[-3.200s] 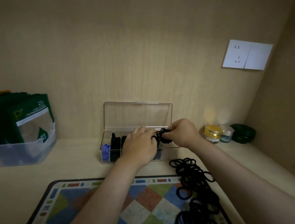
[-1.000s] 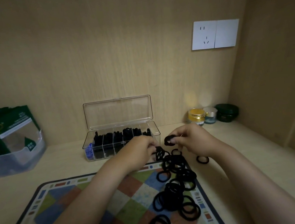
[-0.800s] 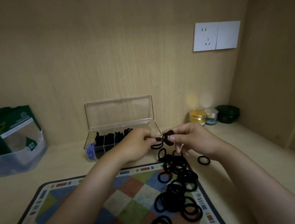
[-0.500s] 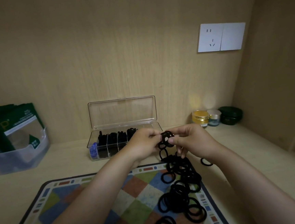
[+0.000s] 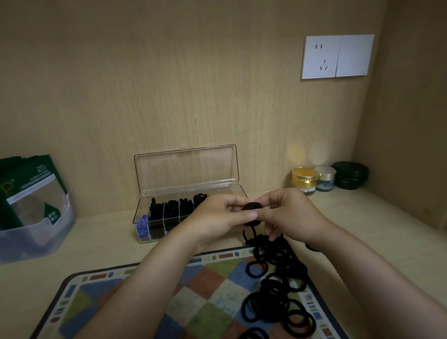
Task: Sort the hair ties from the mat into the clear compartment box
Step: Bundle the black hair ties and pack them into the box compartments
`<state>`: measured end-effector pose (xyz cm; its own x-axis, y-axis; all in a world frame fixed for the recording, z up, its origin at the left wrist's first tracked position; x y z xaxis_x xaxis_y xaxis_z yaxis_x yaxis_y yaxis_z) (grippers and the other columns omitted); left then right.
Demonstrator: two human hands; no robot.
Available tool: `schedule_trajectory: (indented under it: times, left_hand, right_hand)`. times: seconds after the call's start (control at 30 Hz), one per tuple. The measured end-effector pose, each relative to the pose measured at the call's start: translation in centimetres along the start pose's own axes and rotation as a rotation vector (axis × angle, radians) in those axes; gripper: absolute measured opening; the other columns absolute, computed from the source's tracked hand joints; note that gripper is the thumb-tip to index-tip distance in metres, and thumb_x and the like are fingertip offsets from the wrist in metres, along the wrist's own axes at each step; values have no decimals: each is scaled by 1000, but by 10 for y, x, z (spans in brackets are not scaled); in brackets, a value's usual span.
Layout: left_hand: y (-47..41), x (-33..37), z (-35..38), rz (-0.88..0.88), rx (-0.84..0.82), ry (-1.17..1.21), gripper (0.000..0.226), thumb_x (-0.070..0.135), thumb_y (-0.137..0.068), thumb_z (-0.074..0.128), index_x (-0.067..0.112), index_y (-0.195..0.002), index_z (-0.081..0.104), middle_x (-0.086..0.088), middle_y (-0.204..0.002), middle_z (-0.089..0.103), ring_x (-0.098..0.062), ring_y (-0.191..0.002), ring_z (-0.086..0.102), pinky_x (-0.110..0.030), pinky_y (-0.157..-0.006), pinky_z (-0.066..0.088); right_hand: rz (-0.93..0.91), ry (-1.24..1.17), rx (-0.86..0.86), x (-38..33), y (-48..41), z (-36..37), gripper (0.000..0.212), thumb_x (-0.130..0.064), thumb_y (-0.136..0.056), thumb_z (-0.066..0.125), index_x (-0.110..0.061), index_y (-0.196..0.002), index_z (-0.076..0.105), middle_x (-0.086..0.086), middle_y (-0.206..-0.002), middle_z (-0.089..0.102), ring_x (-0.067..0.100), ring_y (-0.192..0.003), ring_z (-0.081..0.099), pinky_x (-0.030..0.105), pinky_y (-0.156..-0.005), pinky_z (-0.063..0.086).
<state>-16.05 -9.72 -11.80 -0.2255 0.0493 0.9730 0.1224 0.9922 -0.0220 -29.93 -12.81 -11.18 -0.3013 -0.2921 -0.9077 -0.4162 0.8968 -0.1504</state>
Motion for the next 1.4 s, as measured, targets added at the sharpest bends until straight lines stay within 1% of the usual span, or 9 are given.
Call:
schedule_trajectory:
  times: [0.1, 0.2, 0.33, 0.47, 0.57, 0.7, 0.83, 1.13, 1.4]
  left_hand:
    - [2, -1, -10, -31, -8, -188, 20, 13, -91, 69, 15, -110, 75, -2, -101, 77, -9, -92, 71, -11, -76, 53]
    - [4, -2, -20, -62, -33, -335, 19, 14, -94, 65, 18, -109, 75, 0, -102, 77, -13, -98, 71, -22, -88, 55]
    - [6, 6, -31, -48, -1, -394, 19, 16, -96, 63, 22, -108, 76, 4, -101, 76, -18, -99, 70, -29, -86, 53]
    - [8, 14, -39, -33, 45, -424, 19, 16, -94, 66, 30, -102, 76, 6, -100, 77, -16, -98, 70, -32, -89, 54]
    - [8, 14, -41, -31, 91, -434, 21, 19, -92, 69, 31, -109, 72, 2, -100, 75, -16, -95, 71, -28, -85, 54]
    - [6, 10, -37, -19, 124, -440, 25, 22, -91, 71, 29, -114, 72, -2, -95, 75, -11, -76, 69, -19, -67, 50]
    - [3, 6, -34, -2, 153, -414, 23, 21, -90, 71, 29, -111, 75, 2, -93, 76, -7, -65, 65, -19, -69, 52]
    - [-1, -3, -22, 10, 198, -167, 18, 16, -92, 68, 19, -108, 77, 3, -101, 76, -16, -91, 74, -36, -88, 60]
    - [0, -8, 1, -88, 6, 186, 34, 29, -100, 56, 3, -112, 73, -17, -105, 75, -28, -98, 73, -35, -90, 59]
  right_hand:
    - [0, 109, -55, 4, 0, 5, 7, -21, -88, 74, -14, -91, 74, 9, -75, 71, 13, -55, 61, 30, -51, 53]
    - [-62, 329, -33, 3, -1, 0, 9, -32, -88, 73, -27, -95, 75, -10, -84, 69, -3, -57, 57, 21, -62, 46]
    - [-149, 551, -129, -5, 3, -7, 40, -23, -85, 68, -40, -121, 66, -20, -106, 59, 4, -79, 58, 22, -73, 49]
    - [-17, 686, -360, 10, 8, 10, 62, -27, -83, 71, -29, -142, 52, -12, -134, 54, 8, -108, 58, 24, -94, 49]
    - [-28, 719, -385, 13, 7, 18, 53, -27, -86, 70, -32, -138, 57, -10, -131, 58, 10, -114, 58, 27, -100, 48]
    - [-89, 796, -318, 8, 1, 18, 31, -25, -87, 73, -31, -118, 73, -10, -113, 69, 5, -96, 61, 19, -85, 48]
    - [-81, 604, -172, 5, -3, 8, 12, -23, -88, 73, -27, -97, 80, -8, -89, 76, 5, -82, 68, 27, -80, 57]
    - [54, -124, -260, -5, 8, 14, 21, -13, -99, 59, -8, -83, 71, 5, -60, 66, 17, -56, 56, 24, -49, 42]
    - [90, -64, -152, 0, 6, 14, 23, -18, -97, 62, -5, -78, 68, 6, -68, 70, 14, -46, 56, 24, -39, 41]
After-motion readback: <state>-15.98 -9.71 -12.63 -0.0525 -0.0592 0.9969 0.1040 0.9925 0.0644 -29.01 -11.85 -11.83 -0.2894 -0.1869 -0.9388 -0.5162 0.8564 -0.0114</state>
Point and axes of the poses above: each hand's wrist, its own y-axis away from the middle knuckle, its own z-axis out of the palm, x = y × z, the point moved 7 cm from there along -y, towards the middle knuckle
